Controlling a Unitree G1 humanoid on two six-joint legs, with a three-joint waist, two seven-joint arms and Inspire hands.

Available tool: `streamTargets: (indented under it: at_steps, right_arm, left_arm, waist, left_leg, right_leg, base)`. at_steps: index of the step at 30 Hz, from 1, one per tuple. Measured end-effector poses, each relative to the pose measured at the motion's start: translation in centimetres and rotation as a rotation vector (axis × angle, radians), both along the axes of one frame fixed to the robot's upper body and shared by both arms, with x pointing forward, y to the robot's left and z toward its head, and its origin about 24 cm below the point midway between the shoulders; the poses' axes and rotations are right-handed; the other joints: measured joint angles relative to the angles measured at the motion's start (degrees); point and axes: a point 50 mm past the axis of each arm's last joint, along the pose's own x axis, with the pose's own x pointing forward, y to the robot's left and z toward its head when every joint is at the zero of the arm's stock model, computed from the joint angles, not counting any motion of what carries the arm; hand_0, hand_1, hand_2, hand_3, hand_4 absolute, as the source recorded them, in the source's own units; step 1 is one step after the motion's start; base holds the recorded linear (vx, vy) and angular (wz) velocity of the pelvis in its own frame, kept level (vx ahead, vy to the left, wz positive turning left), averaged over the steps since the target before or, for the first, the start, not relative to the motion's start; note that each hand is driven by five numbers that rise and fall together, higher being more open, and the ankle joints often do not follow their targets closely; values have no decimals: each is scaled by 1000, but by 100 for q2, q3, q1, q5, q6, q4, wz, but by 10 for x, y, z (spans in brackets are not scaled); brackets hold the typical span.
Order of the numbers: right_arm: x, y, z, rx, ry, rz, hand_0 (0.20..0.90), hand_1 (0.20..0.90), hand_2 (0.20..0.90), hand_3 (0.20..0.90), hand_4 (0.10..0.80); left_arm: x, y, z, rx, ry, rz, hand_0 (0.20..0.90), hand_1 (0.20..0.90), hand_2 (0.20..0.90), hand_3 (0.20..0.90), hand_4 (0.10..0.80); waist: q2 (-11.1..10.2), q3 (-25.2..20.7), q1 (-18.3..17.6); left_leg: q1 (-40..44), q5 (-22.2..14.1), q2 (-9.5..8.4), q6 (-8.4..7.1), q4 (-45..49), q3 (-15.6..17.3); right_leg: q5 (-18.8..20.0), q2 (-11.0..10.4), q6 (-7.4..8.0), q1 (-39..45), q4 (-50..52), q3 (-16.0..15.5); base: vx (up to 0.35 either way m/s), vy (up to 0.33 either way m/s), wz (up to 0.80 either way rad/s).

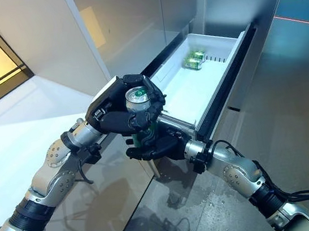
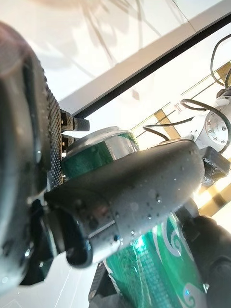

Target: Put drinks into fridge and close the fridge

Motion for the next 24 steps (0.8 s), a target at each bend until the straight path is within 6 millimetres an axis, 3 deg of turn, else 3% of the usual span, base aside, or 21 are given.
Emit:
streamTargets:
  at_steps: [24]
  right_arm:
    - [-1, 0, -5, -14, 40, -44, 900, 900, 900, 900, 800]
  left_arm:
    - [6, -4, -11, -19, 74, 18, 300, 300, 300, 200, 100]
  waist:
    - [2, -3, -12]
  left_leg:
    - [1, 0, 0, 0, 1, -4]
  right_leg:
    - [2, 1, 2, 2, 0, 1]
  base:
    - [6, -2, 0]
